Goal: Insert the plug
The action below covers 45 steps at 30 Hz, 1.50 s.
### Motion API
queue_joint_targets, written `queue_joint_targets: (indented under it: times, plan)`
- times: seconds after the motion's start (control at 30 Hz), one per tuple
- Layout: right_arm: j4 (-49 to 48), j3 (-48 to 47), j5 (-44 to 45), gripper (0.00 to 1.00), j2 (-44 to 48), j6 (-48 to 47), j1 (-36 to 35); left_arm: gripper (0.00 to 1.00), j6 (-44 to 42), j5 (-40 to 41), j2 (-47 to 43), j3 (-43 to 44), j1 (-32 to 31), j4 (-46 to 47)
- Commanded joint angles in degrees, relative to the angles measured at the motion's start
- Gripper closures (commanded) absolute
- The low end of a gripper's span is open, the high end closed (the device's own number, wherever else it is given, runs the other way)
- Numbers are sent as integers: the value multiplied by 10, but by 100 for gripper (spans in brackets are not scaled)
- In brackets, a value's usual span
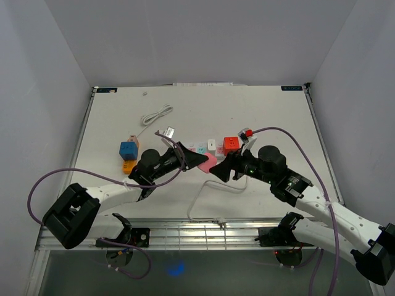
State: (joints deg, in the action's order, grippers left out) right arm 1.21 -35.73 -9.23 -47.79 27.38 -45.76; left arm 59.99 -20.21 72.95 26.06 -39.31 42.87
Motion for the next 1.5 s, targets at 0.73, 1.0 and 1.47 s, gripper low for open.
queue_joint_targets:
  times: [0.73, 1.0, 1.47]
  plan:
    - [-205, 5, -56, 58, -26, 105, 1, 100, 83, -33, -44, -29, 0, 237]
    - [-247, 0, -102, 62, -43, 131, 0, 100, 83, -24, -41, -54, 0, 289]
    - [-300, -8, -123, 71, -57, 164, 0, 100, 91, -29, -44, -61, 0, 316]
